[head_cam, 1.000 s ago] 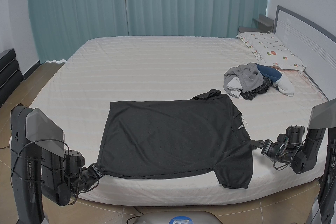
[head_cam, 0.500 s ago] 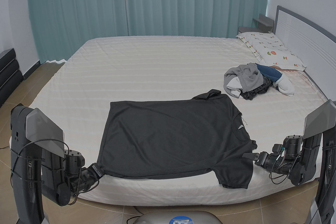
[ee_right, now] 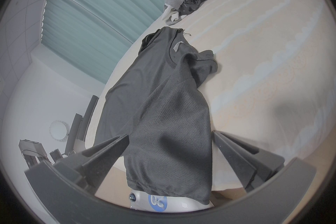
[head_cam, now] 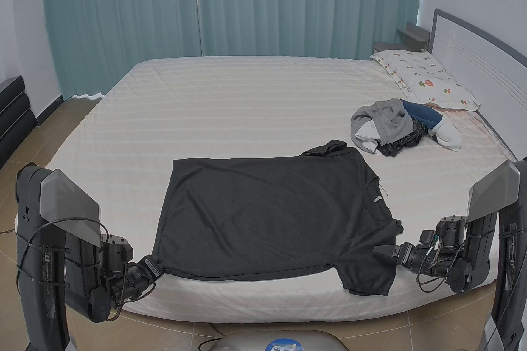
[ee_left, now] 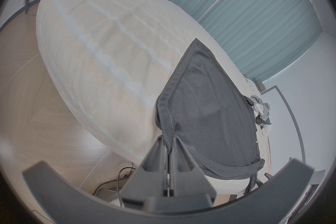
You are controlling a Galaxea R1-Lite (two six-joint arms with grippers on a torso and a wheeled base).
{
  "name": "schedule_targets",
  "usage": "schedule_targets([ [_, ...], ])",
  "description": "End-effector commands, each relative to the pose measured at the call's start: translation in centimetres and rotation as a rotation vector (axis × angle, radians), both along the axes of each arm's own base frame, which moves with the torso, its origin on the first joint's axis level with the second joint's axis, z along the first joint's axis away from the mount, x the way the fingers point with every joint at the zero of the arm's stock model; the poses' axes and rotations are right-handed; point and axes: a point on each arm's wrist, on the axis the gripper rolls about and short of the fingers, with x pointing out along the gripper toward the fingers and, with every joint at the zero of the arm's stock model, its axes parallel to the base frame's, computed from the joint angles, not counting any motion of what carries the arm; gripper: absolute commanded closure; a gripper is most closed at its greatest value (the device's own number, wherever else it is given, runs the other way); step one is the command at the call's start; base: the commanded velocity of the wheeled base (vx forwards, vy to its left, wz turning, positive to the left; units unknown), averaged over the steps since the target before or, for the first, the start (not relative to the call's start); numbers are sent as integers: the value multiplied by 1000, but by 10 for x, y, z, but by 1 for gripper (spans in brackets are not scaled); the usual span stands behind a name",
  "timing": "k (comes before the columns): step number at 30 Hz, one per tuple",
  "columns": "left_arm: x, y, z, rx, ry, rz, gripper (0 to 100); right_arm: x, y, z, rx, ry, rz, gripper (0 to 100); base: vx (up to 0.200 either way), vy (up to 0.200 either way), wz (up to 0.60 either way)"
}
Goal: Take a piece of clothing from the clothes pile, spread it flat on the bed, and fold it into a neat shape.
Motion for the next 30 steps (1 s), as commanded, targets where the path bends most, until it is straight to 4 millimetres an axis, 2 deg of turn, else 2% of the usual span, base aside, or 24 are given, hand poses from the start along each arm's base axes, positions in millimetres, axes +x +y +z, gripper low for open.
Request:
schedule_targets([
  [1,1,0,1,-3,-10,-1,100,-1,0,-3,1,9,-1,100,0,0,0],
  [10,1,2,2,-12,-11,3,100,-11,-11,0,2,5,-39,100,0,0,0],
  [15,1,2,2,-10,-10,3,100,-37,-16,19,17,38,-35,100,0,0,0],
  [19,0,4,3,-8,-9,6,100,-48,-15,32,27,25,-9,100,0,0,0],
  [24,-9,5,14,10,-19,-12,100,-50,-14,33,-12,6,23,100,0,0,0],
  [28,-11,5,14,33,-16,-32,100,-52,-13,32,-16,11,34,100,0,0,0],
  [30,-13,6,12,64,-8,-54,100,-68,-13,31,-28,63,46,100,0,0,0],
])
